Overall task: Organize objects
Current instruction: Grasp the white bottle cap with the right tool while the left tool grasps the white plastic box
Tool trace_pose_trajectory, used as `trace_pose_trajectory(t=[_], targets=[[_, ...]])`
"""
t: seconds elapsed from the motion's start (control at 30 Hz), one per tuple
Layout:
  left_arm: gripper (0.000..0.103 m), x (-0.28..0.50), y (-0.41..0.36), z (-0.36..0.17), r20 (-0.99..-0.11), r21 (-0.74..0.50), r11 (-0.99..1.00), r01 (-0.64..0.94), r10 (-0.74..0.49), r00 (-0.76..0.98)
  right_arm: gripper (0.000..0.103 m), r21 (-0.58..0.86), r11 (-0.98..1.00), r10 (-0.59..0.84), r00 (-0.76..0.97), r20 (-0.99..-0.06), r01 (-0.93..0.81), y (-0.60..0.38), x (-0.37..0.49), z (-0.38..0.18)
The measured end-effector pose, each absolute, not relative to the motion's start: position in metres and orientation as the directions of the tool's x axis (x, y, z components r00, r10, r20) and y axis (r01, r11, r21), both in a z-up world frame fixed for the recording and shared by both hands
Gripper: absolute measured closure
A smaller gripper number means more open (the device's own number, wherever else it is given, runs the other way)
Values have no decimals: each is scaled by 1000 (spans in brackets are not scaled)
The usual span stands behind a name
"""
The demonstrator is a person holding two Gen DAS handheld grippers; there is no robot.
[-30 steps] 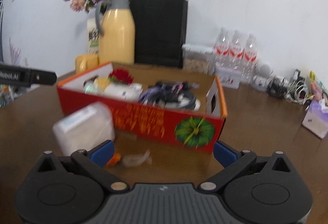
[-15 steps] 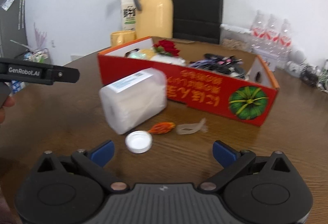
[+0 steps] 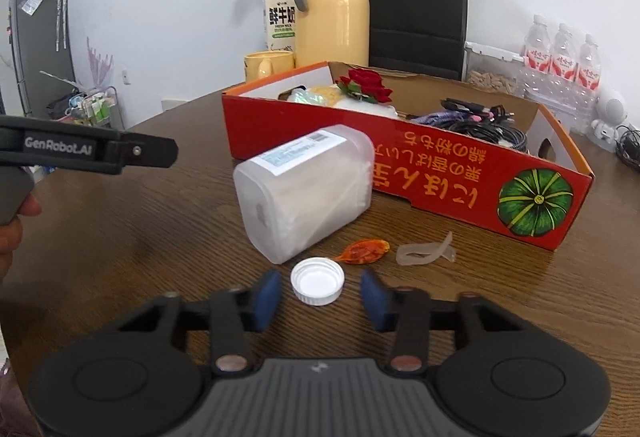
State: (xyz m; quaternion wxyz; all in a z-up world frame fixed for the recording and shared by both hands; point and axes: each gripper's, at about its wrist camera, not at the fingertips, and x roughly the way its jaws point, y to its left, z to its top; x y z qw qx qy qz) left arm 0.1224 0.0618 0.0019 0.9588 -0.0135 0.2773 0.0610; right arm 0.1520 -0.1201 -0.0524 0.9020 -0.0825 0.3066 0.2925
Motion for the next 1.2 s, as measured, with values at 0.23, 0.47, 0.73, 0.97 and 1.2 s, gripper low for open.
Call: trace_pose_trajectory(t=[0.23,0.47,0.73,0.97,1.2], targets=[[0,124,58,2,-534,10,992,-123,109,838,76,47,811,493,638,-592,-583,-123,150,-51],[0,128,50,9,-522,8,994,-107,95,847,76,48,826,487,670,-560,-561,-131,150,-48],[0,141,19,15,-509,0,1000,-23,20,860,76,17,873,428,748,-507,-488,-156,155,-43],[0,165,-16,0,-538,31,998,47,-23,843,76,29,901,389,778,-493,-432,-179,162,-43],[0,180,-38,-13,-552,67,994,83,-33,833,76,49,911,379,787,-487,-408,-190,166,-43]])
